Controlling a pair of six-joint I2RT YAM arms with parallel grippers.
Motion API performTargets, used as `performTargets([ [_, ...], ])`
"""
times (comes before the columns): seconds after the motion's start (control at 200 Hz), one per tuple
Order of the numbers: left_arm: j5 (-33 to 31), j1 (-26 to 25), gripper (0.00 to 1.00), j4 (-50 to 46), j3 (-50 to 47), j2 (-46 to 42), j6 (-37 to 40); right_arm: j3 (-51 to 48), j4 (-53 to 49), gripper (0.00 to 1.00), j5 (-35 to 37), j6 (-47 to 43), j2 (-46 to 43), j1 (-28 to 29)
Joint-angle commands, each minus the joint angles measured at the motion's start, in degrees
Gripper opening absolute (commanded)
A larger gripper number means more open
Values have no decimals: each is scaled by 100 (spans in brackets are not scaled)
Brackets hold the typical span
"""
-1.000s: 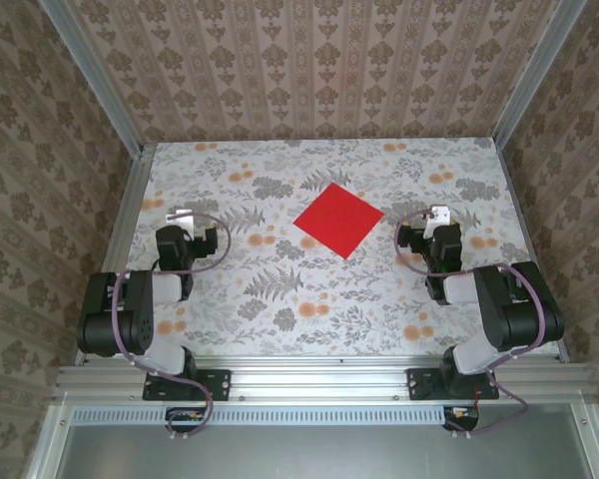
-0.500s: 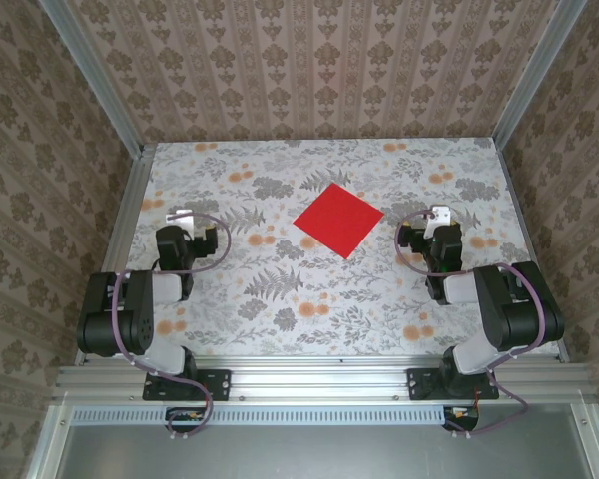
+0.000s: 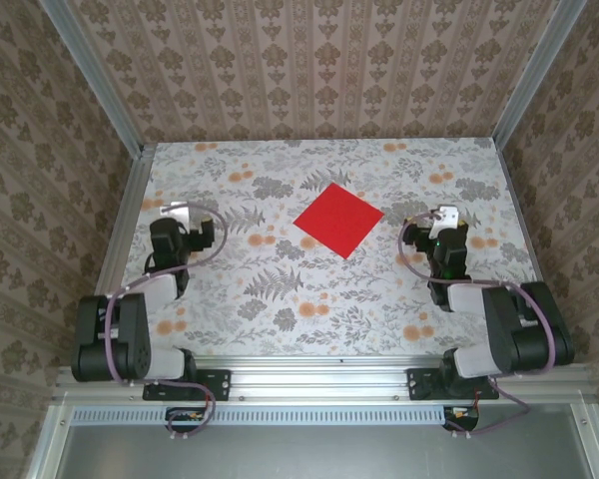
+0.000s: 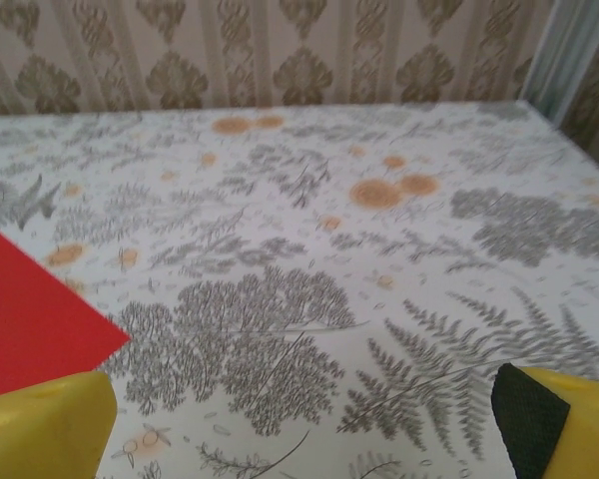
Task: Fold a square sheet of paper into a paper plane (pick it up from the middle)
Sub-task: Rotate the square sheet of paper at the center of the table.
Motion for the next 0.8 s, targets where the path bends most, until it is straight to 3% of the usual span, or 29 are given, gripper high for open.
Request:
performTargets([
  [0.0, -125, -17, 100, -1078, 346, -528, -359, 225, -920, 100, 738, 248, -900, 150],
  [0.18, 148, -36, 100, -2376, 850, -1220, -812, 1598, -4584, 100, 1021, 2232, -1839, 161],
  [0.255, 331, -56, 100, -2889, 1067, -1390, -1127, 2133, -5594, 100, 626, 2794, -1719, 170],
  [0.4, 816, -153, 100, -3451, 1447, -1476, -1765, 2948, -6227, 100, -531, 3169, -862, 469],
  [0.57, 1034, -291, 100, -4514, 2109, -1129, -2256, 4306, -6987, 100, -474, 3176, 739, 1707],
  [0.795, 1158, -431, 100, -5043, 2492, -641, -2446, 5871, -6985, 100, -965, 3591, 2702, 2615],
])
